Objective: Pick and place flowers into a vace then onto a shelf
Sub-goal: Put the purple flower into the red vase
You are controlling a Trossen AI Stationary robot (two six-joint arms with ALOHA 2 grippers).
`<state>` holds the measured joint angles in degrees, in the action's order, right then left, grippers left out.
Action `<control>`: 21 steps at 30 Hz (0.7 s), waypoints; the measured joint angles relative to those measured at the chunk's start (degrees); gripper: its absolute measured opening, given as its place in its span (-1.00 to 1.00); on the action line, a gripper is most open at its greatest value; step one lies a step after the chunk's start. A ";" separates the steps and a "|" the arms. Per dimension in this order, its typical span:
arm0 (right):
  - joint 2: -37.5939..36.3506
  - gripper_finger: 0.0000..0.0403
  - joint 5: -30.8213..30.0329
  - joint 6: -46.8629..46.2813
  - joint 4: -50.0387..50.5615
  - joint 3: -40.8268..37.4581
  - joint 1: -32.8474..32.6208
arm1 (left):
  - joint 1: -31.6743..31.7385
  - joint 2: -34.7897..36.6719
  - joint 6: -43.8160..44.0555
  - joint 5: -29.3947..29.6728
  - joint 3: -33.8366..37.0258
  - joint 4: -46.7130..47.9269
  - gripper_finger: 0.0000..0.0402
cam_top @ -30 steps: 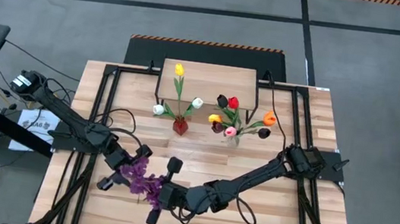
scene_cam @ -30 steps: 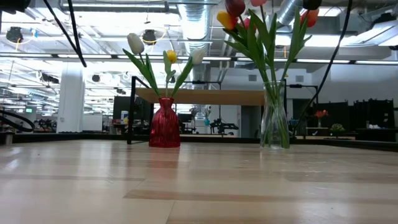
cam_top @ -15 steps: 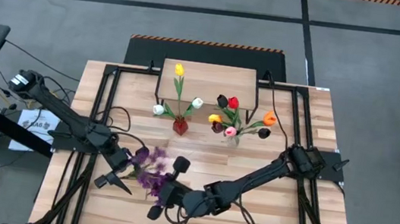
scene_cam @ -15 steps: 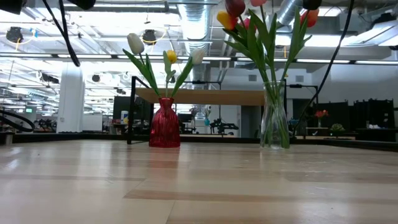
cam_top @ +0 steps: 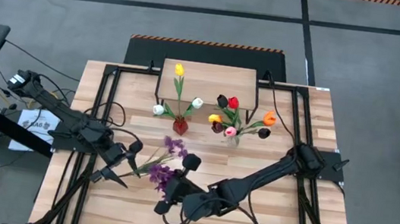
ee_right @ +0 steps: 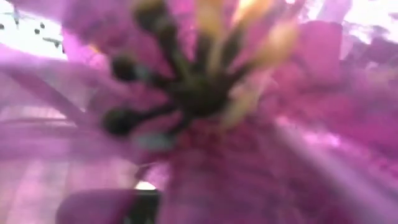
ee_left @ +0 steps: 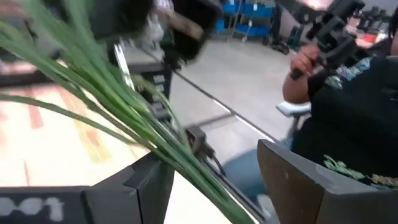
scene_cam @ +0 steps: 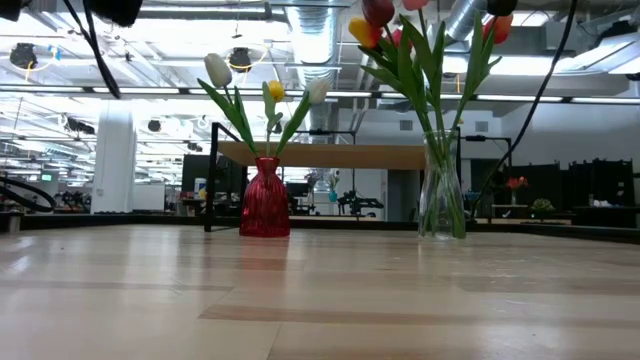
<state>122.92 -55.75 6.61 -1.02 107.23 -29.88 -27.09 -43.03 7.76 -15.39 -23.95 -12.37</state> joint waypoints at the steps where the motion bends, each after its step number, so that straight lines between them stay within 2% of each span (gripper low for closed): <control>1: -0.42 -1.00 -0.08 -1.27 1.84 -0.01 0.01 | -0.01 0.01 0.54 -0.47 0.00 1.17 0.07; 7: -2.94 -1.00 -0.20 -6.95 10.23 -0.05 -0.46 | -0.02 0.10 3.80 -0.81 -0.02 7.82 0.07; 14: -5.50 -1.00 -0.05 -10.36 15.98 -0.08 -2.75 | -1.32 0.10 5.09 -0.65 -0.02 9.93 0.07; 21: -9.59 -1.00 0.01 -8.45 17.05 -0.07 -4.70 | -3.72 0.10 5.54 4.29 -0.02 10.55 0.07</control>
<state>113.33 -55.73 -1.84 16.02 107.16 -34.58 -30.81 -42.94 13.30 -11.11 -23.97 -1.82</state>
